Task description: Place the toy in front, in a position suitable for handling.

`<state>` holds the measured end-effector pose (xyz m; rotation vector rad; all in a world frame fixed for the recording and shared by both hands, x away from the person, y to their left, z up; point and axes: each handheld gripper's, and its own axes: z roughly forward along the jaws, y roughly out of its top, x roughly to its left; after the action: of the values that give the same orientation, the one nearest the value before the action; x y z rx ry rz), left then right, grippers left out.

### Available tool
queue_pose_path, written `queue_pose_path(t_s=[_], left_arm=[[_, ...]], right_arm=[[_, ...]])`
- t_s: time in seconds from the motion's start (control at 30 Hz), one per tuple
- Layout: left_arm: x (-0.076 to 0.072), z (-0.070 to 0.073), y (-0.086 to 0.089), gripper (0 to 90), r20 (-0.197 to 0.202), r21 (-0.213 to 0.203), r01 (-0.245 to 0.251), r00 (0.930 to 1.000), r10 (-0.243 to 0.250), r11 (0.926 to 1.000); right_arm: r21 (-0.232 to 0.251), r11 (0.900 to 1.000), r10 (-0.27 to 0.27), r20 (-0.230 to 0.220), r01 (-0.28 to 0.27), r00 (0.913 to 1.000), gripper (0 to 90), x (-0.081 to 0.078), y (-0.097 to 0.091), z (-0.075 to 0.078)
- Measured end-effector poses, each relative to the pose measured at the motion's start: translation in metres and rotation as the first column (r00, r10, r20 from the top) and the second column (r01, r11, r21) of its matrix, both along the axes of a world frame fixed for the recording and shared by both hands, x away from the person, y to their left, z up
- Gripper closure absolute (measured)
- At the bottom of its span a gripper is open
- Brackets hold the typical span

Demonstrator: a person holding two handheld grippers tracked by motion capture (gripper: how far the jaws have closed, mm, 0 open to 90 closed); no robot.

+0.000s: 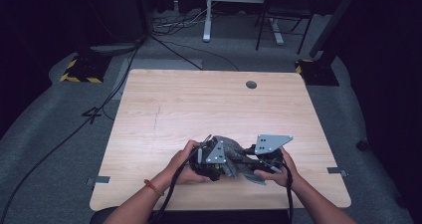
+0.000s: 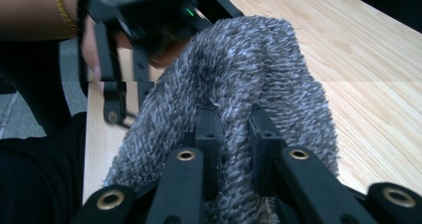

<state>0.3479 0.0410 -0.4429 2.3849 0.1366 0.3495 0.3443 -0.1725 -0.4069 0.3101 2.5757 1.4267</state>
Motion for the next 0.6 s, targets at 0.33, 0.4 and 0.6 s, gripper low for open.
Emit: queue_pose_path(t_s=[0.33,0.4,0.6], left_arm=[[0.001,0.002,0.006,33.4,-0.021,-0.029,0.002,0.9998,-0.003,0.9996],[0.001,0.003,0.009,33.4,-0.022,-0.047,-0.002,0.9998,0.001,0.9989],[0.001,0.011,0.016,33.4,-0.01,-0.092,-0.006,0.9999,0.005,0.9957]], right_arm=[[-0.024,0.9964,-0.081,-0.021,0.081,0.9965,78.7,0.017,-0.006,-0.008],[-0.035,0.995,-0.095,-0.036,0.094,0.9948,78.7,0.019,-0.011,-0.013],[-0.055,0.993,-0.108,-0.074,0.104,0.9914,78.7,0.02,-0.022,-0.024]])
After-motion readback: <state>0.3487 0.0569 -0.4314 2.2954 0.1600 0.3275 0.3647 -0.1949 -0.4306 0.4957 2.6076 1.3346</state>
